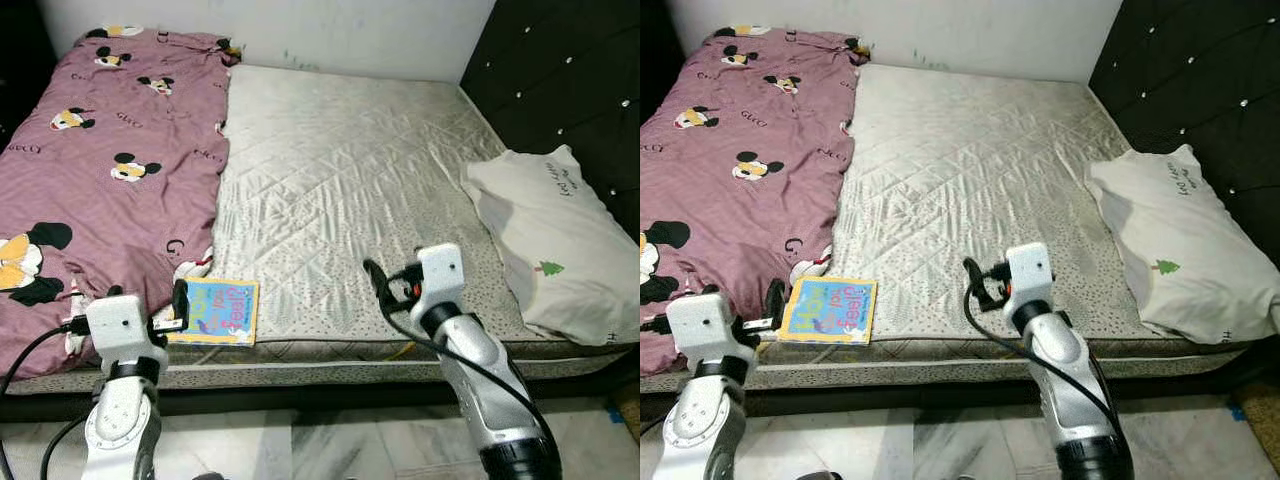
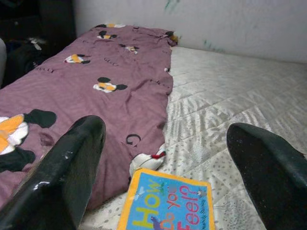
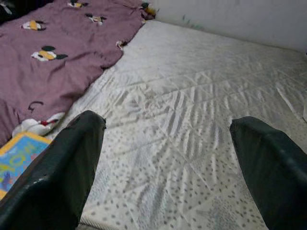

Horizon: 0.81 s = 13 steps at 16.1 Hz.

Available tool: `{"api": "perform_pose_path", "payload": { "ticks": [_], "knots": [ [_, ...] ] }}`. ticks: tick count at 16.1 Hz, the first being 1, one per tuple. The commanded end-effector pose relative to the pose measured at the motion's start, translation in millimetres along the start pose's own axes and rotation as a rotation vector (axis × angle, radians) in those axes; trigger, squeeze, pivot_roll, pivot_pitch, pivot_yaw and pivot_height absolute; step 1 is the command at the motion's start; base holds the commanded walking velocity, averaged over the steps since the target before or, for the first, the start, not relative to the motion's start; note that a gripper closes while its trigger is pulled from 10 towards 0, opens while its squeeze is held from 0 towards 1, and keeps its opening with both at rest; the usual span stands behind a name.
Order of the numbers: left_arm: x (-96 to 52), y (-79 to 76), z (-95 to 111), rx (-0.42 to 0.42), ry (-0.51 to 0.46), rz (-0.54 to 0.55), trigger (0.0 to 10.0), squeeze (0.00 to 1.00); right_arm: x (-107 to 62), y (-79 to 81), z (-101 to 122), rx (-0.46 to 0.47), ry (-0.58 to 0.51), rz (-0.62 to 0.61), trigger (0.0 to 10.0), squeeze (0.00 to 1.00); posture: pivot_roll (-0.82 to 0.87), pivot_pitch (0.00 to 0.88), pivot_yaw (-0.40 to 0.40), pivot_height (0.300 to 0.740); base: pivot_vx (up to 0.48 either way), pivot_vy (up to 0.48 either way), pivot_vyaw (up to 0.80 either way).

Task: Clean up the room

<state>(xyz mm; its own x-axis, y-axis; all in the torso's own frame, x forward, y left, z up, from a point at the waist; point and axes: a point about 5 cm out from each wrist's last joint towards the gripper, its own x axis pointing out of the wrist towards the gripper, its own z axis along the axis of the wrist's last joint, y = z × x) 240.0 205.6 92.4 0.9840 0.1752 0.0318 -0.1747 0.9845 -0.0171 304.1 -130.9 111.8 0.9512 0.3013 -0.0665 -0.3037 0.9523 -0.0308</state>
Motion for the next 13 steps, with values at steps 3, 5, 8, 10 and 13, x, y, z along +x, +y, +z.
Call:
{"api": "perform_pose_path", "payload": {
  "ticks": [3,5,8,10,13],
  "knots": [
    [3.2,-5.7,5.0,-0.006,-0.012,-0.031,10.0,0.00,1.9,-5.5,-0.1,-0.029,0.015,-0.022,10.0,0.00,-0.01,0.141,-0.119,0.740,0.000,0.000,-0.14],
    [4.9,-5.7,4.5,-0.007,-0.010,-0.031,10.0,0.00,3.2,-7.5,1.6,-0.009,-0.003,-0.049,10.0,0.00,-0.01,0.135,-0.099,0.740,0.000,0.000,0.00],
    [14.4,-14.9,9.2,0.007,-0.022,-0.087,10.0,0.00,5.8,-12.7,9.2,0.021,-0.064,-0.124,10.0,0.00,-0.02,0.118,-0.047,0.740,0.000,0.000,0.00],
    [27.7,-22.7,14.1,0.016,-0.031,-0.141,10.0,0.00,3.7,-14.4,11.2,0.033,-0.089,-0.173,10.0,0.00,-0.04,0.111,0.009,0.740,0.000,0.000,0.00],
    [38.1,-29.9,19.9,0.031,-0.050,-0.181,10.0,0.00,-3.3,-15.8,5.7,0.040,-0.090,-0.212,10.0,0.00,-0.05,0.116,0.025,0.740,0.000,0.000,0.00]
  ]
}}
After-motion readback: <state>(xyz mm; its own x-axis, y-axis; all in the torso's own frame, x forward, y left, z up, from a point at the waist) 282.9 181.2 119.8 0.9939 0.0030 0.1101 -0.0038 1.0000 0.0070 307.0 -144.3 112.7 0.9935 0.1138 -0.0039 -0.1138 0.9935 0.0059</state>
